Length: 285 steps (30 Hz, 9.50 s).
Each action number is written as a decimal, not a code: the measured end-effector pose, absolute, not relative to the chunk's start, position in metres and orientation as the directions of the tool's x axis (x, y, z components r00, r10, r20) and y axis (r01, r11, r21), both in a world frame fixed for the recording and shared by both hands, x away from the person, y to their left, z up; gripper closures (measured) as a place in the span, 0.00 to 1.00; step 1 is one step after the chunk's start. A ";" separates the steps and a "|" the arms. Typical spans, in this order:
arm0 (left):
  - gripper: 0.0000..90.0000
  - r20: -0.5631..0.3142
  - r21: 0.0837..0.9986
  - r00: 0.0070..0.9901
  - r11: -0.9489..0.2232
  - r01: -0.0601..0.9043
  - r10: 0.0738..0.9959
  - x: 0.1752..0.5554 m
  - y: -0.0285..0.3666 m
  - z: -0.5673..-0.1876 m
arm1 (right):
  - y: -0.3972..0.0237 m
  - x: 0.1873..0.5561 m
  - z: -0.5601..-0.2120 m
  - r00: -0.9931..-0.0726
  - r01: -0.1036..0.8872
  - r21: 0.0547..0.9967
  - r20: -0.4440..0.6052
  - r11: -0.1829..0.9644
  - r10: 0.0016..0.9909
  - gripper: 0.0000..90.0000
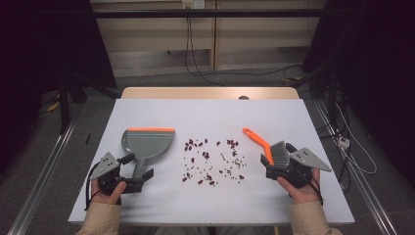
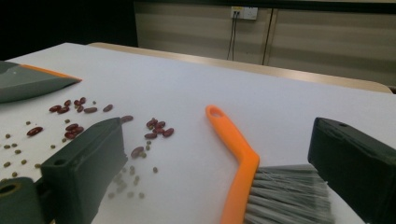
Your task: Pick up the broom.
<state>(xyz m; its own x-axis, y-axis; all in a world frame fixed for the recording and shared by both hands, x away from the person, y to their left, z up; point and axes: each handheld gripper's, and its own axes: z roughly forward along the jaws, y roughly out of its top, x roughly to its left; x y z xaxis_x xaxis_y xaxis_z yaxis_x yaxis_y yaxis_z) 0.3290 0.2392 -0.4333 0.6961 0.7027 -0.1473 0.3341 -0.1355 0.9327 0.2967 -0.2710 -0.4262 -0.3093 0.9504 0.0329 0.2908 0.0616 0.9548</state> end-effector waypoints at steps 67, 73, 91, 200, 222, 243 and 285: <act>0.05 -0.144 0.934 0.674 -0.125 0.334 0.724 0.325 0.251 -0.432 | -0.273 0.427 -0.442 -0.290 0.856 0.464 0.070 0.226 0.955 0.75; 0.05 -0.138 0.941 0.675 -0.116 0.317 0.725 0.329 0.250 -0.429 | -0.276 0.429 -0.441 -0.277 0.870 0.450 0.104 0.203 0.955 0.77; 0.05 -0.134 0.937 0.673 -0.128 0.326 0.728 0.328 0.248 -0.431 | -0.275 0.428 -0.432 -0.337 0.847 0.464 0.093 0.259 0.937 0.77; 0.09 -0.169 0.929 0.815 -0.187 0.320 0.555 0.364 0.100 -0.381 | -0.192 0.372 -0.358 -0.473 0.240 0.957 0.262 -0.163 0.841 0.79; 0.68 -0.203 0.891 0.809 -0.238 0.386 0.551 0.378 0.074 -0.393 | -0.137 0.381 -0.355 -0.571 0.241 0.966 0.219 -0.093 0.791 0.79; 0.79 -0.180 0.904 0.715 -0.174 0.392 0.675 0.379 0.086 -0.395 | -0.122 0.381 -0.355 -0.557 0.242 0.967 0.201 -0.073 0.806 0.31; 0.68 0.015 0.932 0.714 -0.268 0.243 0.700 0.364 0.067 -0.394 | -0.098 0.384 -0.371 -0.397 0.475 0.853 0.426 -0.215 0.813 0.64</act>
